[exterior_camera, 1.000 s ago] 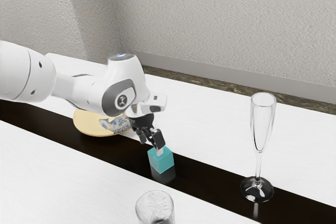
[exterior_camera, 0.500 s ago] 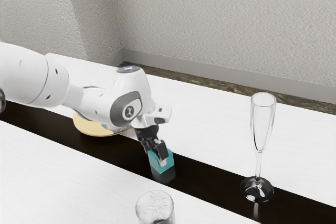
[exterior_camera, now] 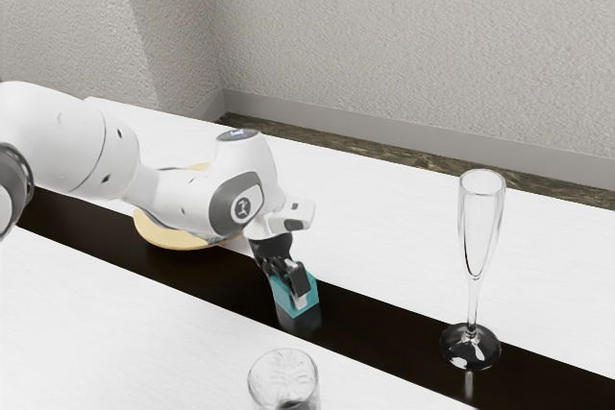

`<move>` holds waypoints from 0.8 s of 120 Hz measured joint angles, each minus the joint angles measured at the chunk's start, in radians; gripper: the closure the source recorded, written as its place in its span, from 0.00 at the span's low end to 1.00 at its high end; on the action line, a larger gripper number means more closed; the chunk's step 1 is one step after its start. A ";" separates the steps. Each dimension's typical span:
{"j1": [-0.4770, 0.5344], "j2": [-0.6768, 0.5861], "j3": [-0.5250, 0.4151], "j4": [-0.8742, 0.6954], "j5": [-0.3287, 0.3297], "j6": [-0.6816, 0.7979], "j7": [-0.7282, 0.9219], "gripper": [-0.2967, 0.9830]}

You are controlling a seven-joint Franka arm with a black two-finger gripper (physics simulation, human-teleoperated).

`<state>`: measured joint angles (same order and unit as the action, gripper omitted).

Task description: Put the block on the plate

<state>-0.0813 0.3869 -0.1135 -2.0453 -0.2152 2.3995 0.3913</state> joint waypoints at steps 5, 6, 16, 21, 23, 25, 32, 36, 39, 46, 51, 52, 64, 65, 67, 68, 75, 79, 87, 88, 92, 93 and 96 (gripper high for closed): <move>0.000 0.000 0.000 0.000 -0.003 0.000 0.003 0.31; 0.000 0.000 0.000 0.001 -0.004 0.000 0.004 0.32; 0.000 0.001 0.000 0.001 -0.010 0.000 0.009 0.35; 0.000 0.001 0.000 0.001 -0.012 0.000 0.012 0.37; 0.000 0.001 0.000 0.002 -0.012 0.000 0.013 0.37; 0.000 0.000 0.000 0.002 -0.013 0.000 0.014 0.38; -0.001 -0.002 0.000 0.002 -0.014 0.000 0.017 0.40; 0.000 -0.005 -0.004 0.002 -0.014 0.000 0.018 0.41; -0.001 -0.008 -0.006 0.002 -0.015 -0.001 0.019 0.41; -0.002 -0.014 -0.008 0.002 -0.015 -0.003 0.022 0.42; -0.003 -0.020 -0.009 0.002 -0.015 -0.005 0.023 0.42; -0.003 -0.021 -0.009 0.002 -0.015 -0.006 0.024 0.42; -0.005 -0.033 -0.009 0.001 -0.015 -0.012 0.027 0.43; -0.005 -0.034 -0.009 0.001 -0.015 -0.012 0.027 0.43; -0.005 -0.037 -0.009 0.001 -0.015 -0.013 0.027 0.43; -0.005 -0.039 -0.009 0.001 -0.015 -0.014 0.027 0.43; -0.007 -0.049 -0.009 0.000 -0.015 -0.019 0.028 0.44; -0.009 -0.054 -0.009 0.000 -0.015 -0.022 0.028 0.44; -0.011 -0.063 -0.009 -0.001 -0.014 -0.029 0.028 0.45; -0.011 -0.063 -0.009 -0.001 -0.014 -0.029 0.028 0.45; -0.012 -0.069 -0.009 -0.001 -0.014 -0.033 0.028 0.46; -0.012 -0.071 -0.009 -0.001 -0.014 -0.034 0.028 0.46; -0.012 -0.078 -0.009 -0.001 -0.013 -0.038 0.027 0.46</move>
<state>-0.0932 0.3085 -0.1227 -2.0467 -0.2285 2.3614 0.4187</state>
